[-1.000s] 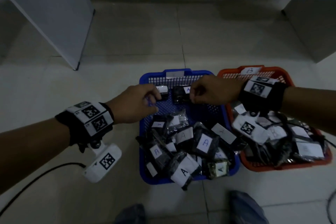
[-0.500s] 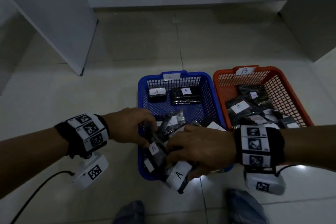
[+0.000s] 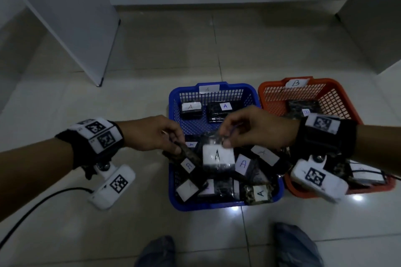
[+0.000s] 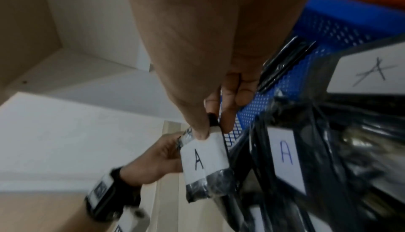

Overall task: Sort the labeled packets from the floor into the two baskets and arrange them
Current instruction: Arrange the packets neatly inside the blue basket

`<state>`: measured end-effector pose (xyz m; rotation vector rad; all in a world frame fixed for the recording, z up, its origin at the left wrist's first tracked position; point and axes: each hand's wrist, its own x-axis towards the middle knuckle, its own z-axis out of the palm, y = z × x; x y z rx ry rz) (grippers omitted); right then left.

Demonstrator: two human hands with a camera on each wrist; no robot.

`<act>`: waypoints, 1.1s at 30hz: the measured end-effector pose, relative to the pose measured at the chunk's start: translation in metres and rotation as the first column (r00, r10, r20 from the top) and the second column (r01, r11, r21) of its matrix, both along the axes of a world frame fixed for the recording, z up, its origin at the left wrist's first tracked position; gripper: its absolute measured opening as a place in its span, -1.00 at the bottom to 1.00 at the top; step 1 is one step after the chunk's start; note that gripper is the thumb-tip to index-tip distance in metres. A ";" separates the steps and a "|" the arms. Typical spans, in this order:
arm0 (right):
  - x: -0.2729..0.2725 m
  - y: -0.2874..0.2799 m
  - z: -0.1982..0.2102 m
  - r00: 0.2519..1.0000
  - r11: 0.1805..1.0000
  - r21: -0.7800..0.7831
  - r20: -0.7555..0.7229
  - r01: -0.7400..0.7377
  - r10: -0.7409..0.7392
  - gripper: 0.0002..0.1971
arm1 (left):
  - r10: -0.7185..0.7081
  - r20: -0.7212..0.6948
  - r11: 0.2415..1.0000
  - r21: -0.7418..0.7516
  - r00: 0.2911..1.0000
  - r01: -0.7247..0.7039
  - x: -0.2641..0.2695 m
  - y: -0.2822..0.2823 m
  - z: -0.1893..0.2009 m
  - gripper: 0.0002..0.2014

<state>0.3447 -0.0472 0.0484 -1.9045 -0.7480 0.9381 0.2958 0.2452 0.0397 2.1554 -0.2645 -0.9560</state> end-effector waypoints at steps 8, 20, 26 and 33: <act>0.071 -0.030 -0.009 0.841 0.950 -0.106 0.501 0.292 -0.203 -0.90 | 0.249 0.082 0.968 -0.032 0.965 -0.247 0.023 0.012 0.011 -0.86; 0.115 0.007 -0.031 0.815 0.927 -0.232 0.568 0.295 -0.117 -0.92 | 0.529 0.476 0.811 -0.042 0.702 -0.583 0.047 0.009 -0.017 -0.95; 0.103 0.042 -0.056 0.869 0.859 -0.184 0.241 0.478 -0.432 -0.91 | 0.593 0.537 0.740 -0.070 0.600 -0.669 0.045 0.020 -0.019 -0.92; 0.112 0.027 -0.064 0.814 0.815 -0.347 0.531 0.463 -0.236 -0.95 | 0.615 0.437 0.746 -0.055 0.656 -0.664 0.035 0.030 -0.031 -0.95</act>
